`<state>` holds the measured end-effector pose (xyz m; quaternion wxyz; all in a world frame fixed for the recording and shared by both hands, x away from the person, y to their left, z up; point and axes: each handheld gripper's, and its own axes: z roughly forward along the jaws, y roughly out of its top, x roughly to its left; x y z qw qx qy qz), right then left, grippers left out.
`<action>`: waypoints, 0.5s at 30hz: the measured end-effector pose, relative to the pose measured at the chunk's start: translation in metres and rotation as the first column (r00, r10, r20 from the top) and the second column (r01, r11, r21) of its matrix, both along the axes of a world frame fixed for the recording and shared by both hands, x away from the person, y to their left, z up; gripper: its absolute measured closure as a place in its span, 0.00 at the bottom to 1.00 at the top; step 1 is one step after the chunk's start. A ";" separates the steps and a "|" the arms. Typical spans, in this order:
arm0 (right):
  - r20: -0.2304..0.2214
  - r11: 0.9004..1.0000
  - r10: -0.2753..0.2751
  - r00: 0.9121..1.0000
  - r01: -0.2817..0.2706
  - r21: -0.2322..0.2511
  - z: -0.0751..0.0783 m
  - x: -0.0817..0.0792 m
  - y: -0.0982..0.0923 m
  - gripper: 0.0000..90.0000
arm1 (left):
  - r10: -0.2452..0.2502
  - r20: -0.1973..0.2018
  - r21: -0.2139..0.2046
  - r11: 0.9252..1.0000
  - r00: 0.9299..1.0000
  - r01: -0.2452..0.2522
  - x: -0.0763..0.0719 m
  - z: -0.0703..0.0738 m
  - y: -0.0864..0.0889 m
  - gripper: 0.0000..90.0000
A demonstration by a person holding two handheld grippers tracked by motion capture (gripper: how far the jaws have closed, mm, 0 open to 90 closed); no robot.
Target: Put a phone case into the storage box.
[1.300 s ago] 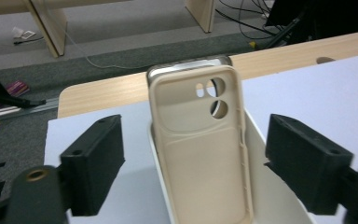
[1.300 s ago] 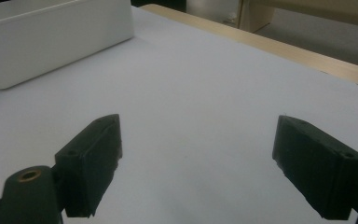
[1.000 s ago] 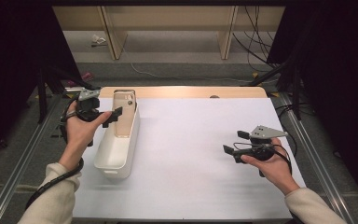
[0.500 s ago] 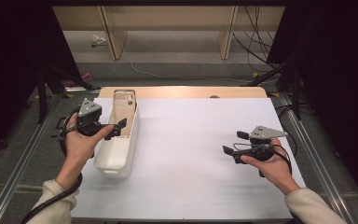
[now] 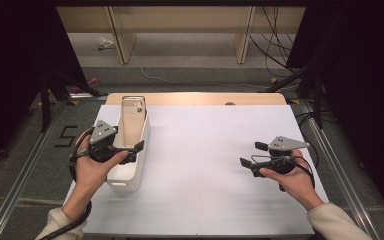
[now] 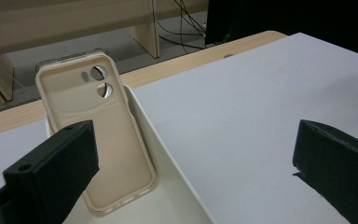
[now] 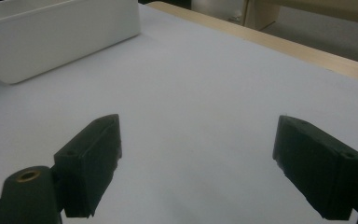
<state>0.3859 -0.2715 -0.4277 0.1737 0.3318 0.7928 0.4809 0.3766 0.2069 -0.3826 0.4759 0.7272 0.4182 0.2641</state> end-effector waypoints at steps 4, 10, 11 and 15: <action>0.003 1.000 -0.001 1.000 0.001 0.001 0.000 -0.002 -0.003 0.18 | -0.019 0.018 0.002 1.000 1.000 0.019 -0.007 -0.004 -0.003 0.00; 0.002 1.000 -0.007 1.000 0.007 0.005 0.001 -0.005 -0.006 0.18 | -0.049 0.026 0.000 0.999 0.998 0.049 -0.020 -0.010 -0.005 0.00; 0.005 1.000 -0.007 1.000 0.007 0.008 0.001 -0.005 -0.006 0.18 | -0.052 0.028 0.000 0.999 0.998 0.052 -0.023 -0.011 -0.006 0.00; 0.004 1.000 -0.008 1.000 0.008 0.004 0.001 -0.007 -0.007 0.18 | -0.065 0.031 0.011 0.998 0.997 0.065 -0.032 -0.014 -0.006 0.00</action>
